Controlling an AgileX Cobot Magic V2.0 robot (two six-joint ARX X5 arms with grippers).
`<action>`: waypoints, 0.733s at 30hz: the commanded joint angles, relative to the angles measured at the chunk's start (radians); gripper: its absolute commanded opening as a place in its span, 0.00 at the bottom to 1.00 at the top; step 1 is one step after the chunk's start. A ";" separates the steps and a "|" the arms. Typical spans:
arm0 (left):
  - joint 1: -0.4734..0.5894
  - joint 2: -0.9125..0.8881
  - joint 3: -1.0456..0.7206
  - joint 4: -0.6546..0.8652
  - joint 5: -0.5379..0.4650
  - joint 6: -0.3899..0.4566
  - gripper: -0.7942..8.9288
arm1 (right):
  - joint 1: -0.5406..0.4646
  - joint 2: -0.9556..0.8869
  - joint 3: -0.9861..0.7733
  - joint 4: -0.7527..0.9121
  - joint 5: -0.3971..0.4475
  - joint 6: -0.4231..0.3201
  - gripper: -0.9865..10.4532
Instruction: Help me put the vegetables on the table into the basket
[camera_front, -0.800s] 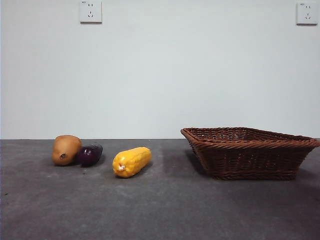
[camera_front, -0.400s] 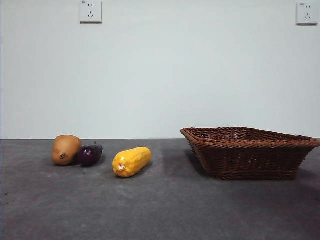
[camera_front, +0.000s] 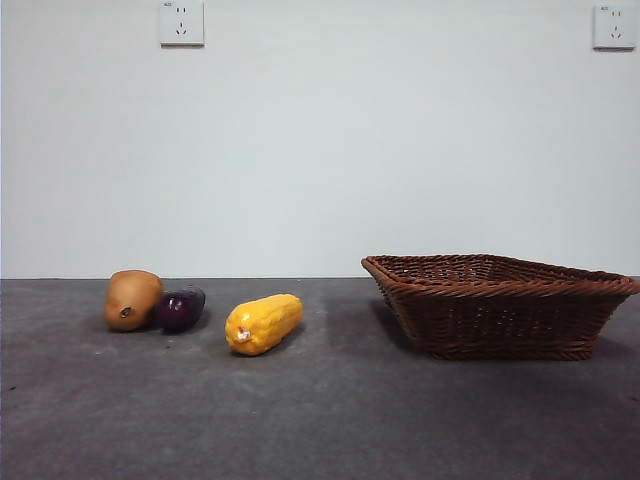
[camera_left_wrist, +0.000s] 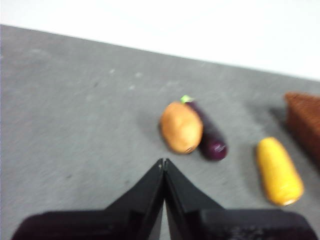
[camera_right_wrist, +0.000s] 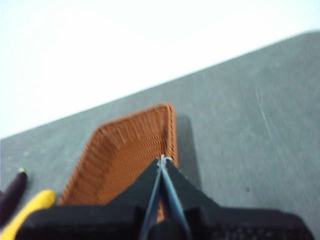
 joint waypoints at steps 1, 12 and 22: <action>0.003 0.032 0.041 -0.001 0.029 -0.045 0.08 | 0.000 0.035 0.056 -0.015 -0.016 0.014 0.08; 0.003 0.302 0.254 -0.003 0.201 -0.051 0.08 | 0.000 0.325 0.309 -0.170 -0.230 0.007 0.08; 0.003 0.669 0.414 -0.026 0.510 -0.051 0.08 | 0.000 0.646 0.497 -0.415 -0.320 0.002 0.09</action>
